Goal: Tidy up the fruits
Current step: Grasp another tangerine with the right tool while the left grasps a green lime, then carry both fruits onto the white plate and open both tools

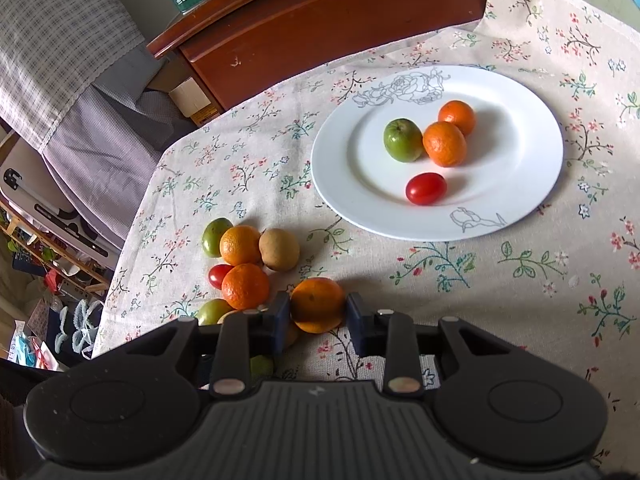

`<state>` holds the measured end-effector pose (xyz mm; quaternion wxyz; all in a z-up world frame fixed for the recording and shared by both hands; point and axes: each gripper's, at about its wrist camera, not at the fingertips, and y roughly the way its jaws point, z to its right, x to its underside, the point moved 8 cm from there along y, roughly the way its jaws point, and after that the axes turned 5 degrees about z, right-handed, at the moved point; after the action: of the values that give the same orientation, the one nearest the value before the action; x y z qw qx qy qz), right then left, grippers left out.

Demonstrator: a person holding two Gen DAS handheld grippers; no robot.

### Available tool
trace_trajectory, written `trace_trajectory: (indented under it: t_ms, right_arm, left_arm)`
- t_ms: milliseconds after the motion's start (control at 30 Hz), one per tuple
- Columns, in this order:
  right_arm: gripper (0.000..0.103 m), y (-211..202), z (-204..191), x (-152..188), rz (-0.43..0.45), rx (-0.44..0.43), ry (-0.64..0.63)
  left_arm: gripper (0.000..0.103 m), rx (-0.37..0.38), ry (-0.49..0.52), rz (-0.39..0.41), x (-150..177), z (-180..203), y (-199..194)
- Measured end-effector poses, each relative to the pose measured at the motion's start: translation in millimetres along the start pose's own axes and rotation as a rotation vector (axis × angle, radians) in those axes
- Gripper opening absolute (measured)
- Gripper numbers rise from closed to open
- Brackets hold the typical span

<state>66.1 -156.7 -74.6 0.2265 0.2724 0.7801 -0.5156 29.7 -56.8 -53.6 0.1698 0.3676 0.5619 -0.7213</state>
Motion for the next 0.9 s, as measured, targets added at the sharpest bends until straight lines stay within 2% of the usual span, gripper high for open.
trace_trajectory:
  t_ms: [133,367,567,900]
  right_arm:
    - [0.030,-0.7,-0.7,0.2,0.001,0.002,-0.006]
    - [0.030,-9.7,0.1,-6.7,0.025,-0.004,0.013]
    - [0.030,-33.4,-0.5,-30.7,0.093,-0.024,0.028]
    - [0.030,-62.3,20.1,-68.0,0.158,0.009,0.041]
  left_arm:
    - [0.024,0.039,-0.017,0.004,-0.8,1.3,-1.8]
    - [0.024,0.025,-0.046,0.037,-11.2,-3.8,-8.8]
    - [0.024,0.027,-0.066,0.090,-35.7,-10.5,-19.1]
    - [0.024,0.075,-0.110,0.109,-68.9,-16.4,-14.1]
